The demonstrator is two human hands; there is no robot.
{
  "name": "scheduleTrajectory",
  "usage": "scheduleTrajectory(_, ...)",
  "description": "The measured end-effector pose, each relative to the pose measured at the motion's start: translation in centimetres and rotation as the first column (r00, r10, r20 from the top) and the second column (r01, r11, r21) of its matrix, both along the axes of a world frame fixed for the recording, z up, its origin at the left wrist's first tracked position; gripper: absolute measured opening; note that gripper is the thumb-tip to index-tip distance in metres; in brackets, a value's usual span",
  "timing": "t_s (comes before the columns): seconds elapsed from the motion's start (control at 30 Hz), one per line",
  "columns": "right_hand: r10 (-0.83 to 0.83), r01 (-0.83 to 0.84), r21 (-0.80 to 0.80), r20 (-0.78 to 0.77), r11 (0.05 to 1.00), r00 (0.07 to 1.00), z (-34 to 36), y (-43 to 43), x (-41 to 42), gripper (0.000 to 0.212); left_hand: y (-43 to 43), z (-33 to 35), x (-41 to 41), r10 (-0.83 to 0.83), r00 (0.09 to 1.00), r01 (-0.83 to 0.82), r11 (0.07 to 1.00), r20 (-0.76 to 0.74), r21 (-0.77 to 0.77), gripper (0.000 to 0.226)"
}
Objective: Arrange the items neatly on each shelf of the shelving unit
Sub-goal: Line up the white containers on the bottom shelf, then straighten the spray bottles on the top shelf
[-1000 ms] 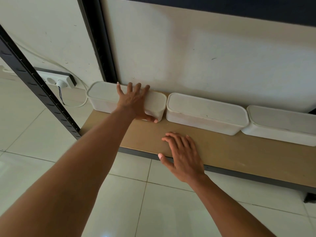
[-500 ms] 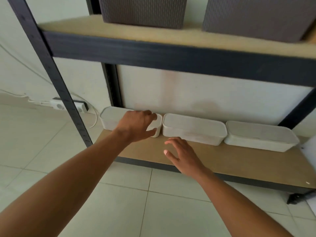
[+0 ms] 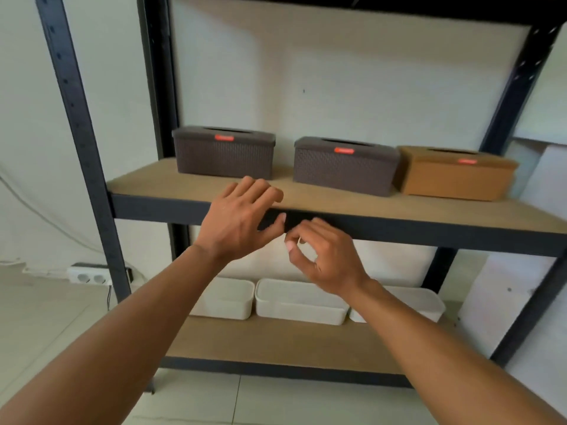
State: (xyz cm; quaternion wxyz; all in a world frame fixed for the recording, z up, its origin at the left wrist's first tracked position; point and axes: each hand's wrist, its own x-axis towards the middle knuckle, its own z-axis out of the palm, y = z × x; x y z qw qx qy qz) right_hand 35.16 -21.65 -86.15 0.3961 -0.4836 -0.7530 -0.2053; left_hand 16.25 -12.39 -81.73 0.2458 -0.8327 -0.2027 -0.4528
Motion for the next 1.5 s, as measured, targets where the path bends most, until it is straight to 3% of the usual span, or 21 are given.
scheduleTrajectory(0.17,-0.043,0.048,0.131,-0.041,0.99,0.998,4.8,-0.2,1.9,0.021,1.3,0.7,3.2,0.043,0.998,-0.031,0.974,0.051,-0.226,0.037)
scheduleTrajectory(0.37,-0.254,0.259,0.042,-0.105,0.965,0.962,9.0,1.6,6.1,0.008,2.4,1.1,6.0,0.191,0.979,-0.203,0.935,-0.07,-0.289,0.049)
scheduleTrajectory(0.47,-0.375,0.366,-0.093,-0.107,0.926,0.921,10.2,3.8,8.1,0.025,2.5,0.7,6.1,0.247,0.966,-0.26,0.916,-0.081,-0.305,0.054)
scheduleTrajectory(0.57,-0.451,0.448,-0.138,0.013,0.883,0.892,10.8,6.2,9.1,0.041,2.4,0.5,6.1,0.242,0.969,-0.246,0.921,-0.052,-0.303,0.05)
scheduleTrajectory(0.73,-0.644,0.656,-0.282,0.149,0.7,0.751,11.6,9.0,9.9,0.066,2.3,0.4,6.0,0.244,0.97,-0.24,0.928,-0.022,-0.284,0.045)
scheduleTrajectory(0.83,-0.642,0.656,-0.32,0.166,0.683,0.749,11.8,9.1,10.5,0.068,2.2,0.3,6.1,0.245,0.97,-0.238,0.932,-0.01,-0.274,0.043)
scheduleTrajectory(1.07,-0.556,0.578,-0.311,0.167,0.754,0.814,11.8,8.8,12.1,0.063,2.1,0.3,6.2,0.242,0.97,-0.231,0.933,0.005,-0.276,0.047)
scheduleTrajectory(1.27,-0.548,0.576,-0.287,0.178,0.765,0.817,11.8,8.3,11.8,0.063,2.2,1.2,5.8,0.212,0.973,-0.23,0.902,-0.091,-0.364,0.048)
scheduleTrajectory(1.37,-0.521,0.53,-0.284,0.114,0.799,0.846,13.3,7.9,10.8,0.057,2.0,3.6,5.1,0.183,0.97,-0.233,0.881,-0.159,-0.411,0.04)
scheduleTrajectory(1.5,-0.424,0.42,-0.308,0.058,0.853,0.904,18.2,6.7,7.7,0.044,1.5,11.4,4.2,0.244,0.964,-0.264,0.884,-0.102,-0.386,0.03)
